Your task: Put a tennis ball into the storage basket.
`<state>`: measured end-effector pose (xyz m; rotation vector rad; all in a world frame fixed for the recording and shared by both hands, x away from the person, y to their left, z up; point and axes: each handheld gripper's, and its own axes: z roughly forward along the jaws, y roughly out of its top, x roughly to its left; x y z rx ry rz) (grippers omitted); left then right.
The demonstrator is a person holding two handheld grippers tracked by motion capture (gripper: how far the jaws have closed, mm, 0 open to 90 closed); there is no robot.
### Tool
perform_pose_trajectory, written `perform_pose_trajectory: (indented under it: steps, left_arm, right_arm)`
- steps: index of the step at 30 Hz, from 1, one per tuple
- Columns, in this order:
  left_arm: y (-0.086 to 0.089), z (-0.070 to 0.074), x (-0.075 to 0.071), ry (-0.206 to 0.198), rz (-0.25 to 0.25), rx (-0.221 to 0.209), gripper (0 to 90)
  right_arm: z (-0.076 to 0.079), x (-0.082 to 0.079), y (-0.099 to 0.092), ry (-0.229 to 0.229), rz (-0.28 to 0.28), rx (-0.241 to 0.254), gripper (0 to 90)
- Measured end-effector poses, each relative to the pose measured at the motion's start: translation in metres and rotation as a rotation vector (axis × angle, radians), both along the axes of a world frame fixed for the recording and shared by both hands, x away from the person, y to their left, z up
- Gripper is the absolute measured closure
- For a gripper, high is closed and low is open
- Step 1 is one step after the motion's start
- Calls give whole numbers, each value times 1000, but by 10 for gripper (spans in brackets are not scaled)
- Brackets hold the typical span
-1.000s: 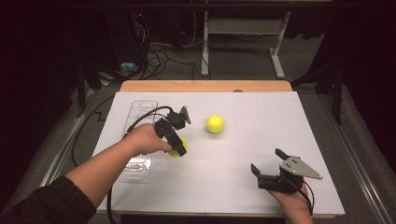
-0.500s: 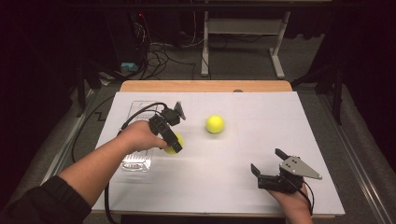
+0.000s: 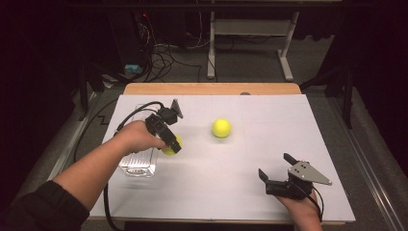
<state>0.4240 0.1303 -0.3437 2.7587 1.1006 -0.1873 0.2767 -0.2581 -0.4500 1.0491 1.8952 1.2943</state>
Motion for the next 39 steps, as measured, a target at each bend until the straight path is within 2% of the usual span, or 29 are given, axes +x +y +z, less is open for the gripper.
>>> perform_pose_trajectory:
  steps: [9,16,28,39]
  left_arm:
    - [12,7,5,15,26,6,268]
    - [20,14,7,10,40,10,269]
    - [42,23,16,7,98,13,269]
    - [60,25,23,1,146,32,269]
  right_arm:
    - [0,0,0,-1,1,-3,0]
    - [0,0,0,1,2,-2,0]
    - [0,0,0,2,1,0,0]
    - [-1,0,0,2,2,2,0]
